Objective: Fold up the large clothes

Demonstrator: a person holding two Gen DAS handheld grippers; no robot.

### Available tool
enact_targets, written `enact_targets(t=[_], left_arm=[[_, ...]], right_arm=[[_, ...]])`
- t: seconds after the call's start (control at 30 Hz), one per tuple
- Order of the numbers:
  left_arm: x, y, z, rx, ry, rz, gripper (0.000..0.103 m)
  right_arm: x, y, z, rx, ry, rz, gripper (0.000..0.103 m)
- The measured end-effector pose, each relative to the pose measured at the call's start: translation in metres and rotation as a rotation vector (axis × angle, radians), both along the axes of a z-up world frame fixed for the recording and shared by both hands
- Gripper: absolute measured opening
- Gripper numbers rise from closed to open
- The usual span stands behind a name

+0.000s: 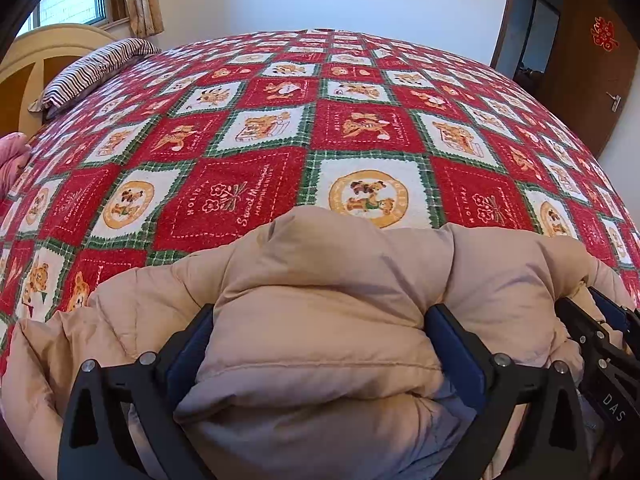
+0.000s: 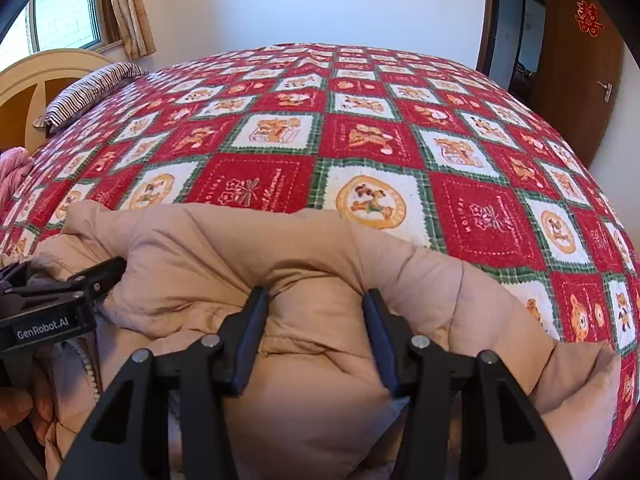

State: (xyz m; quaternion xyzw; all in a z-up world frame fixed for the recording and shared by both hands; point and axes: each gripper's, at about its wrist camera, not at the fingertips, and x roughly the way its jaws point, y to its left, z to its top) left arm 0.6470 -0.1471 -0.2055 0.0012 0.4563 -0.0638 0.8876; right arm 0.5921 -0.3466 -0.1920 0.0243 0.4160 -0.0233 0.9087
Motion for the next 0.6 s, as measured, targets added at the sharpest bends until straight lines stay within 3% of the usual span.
enact_targets(t=[0.6], left_arm=[[-0.0018, -0.0025, -0.0023, 0.033, -0.009, 0.003, 0.102]], right_arm=[[0.0032, 0.0083, -0.0052, -0.059, 0.019, -0.012, 0.053]])
